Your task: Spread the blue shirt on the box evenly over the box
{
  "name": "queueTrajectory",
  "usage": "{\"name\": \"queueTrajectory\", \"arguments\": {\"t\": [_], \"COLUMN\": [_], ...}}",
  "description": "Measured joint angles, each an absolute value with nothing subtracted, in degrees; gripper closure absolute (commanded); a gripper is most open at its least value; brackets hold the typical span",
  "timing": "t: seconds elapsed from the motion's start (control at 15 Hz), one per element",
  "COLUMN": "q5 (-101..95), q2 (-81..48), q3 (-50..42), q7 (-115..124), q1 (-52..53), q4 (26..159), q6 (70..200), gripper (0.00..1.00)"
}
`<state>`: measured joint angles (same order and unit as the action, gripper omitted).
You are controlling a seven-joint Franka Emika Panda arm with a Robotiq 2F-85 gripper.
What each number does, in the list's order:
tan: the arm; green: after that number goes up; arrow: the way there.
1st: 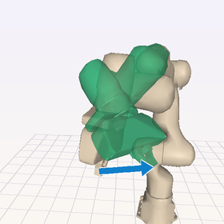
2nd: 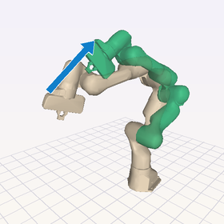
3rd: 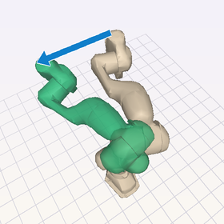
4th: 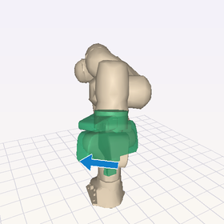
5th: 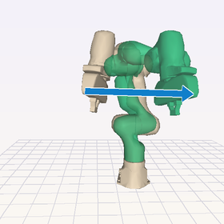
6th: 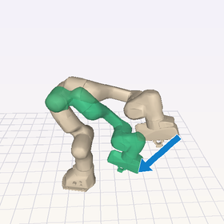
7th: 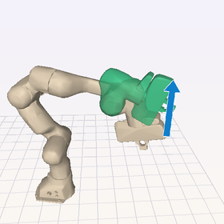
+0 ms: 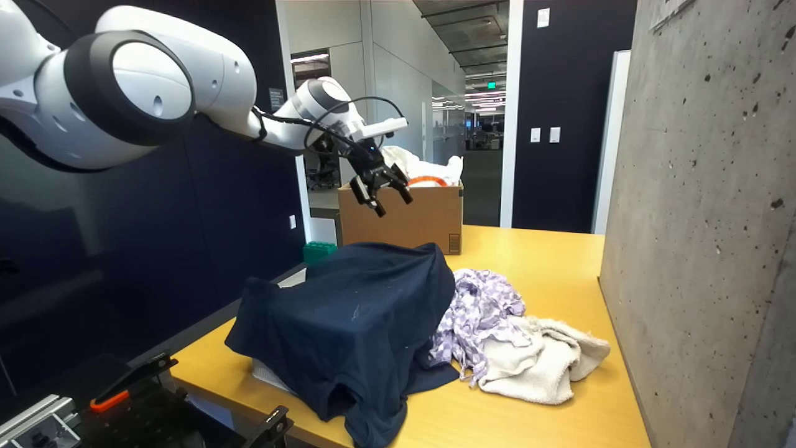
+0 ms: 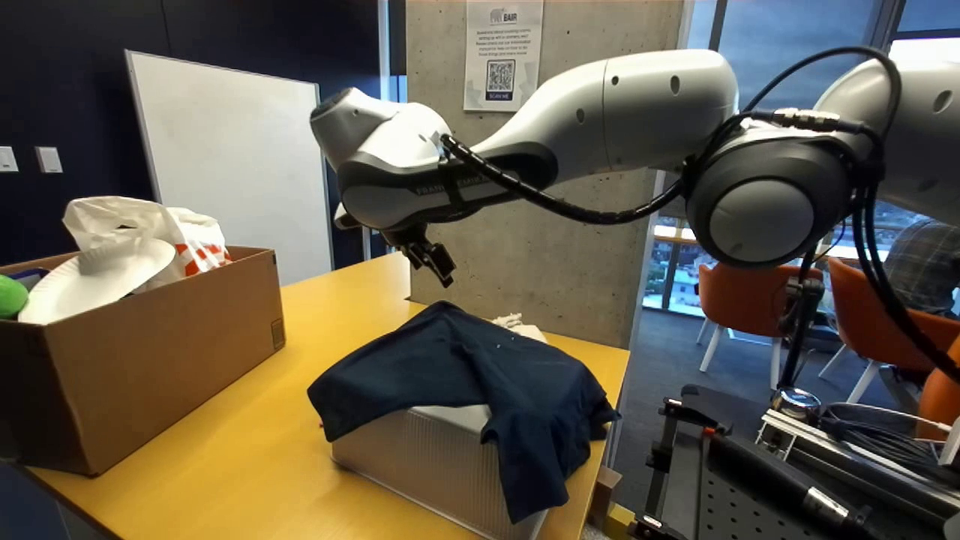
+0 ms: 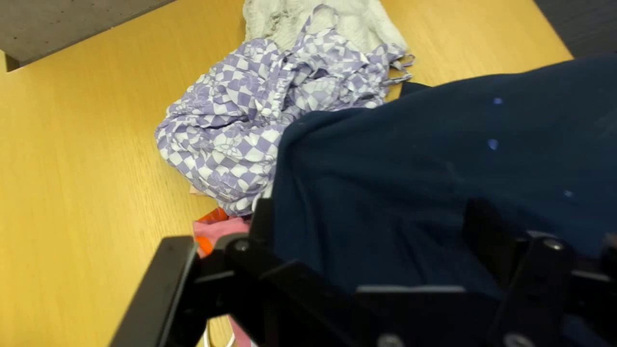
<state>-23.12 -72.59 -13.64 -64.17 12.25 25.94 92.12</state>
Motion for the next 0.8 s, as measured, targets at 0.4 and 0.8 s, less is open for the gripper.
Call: {"name": "queueTrajectory", "arguments": {"t": [0.4, 0.8], "q5": [-22.7, -22.8], "q2": [-71.5, -72.6], "q3": [-10.4, -8.2], "q7": [-53.3, -45.3], "q1": [19.5, 23.8], "q4": [26.4, 26.3], "q6": [78.0, 73.7], "gripper": [0.00, 0.00]}}
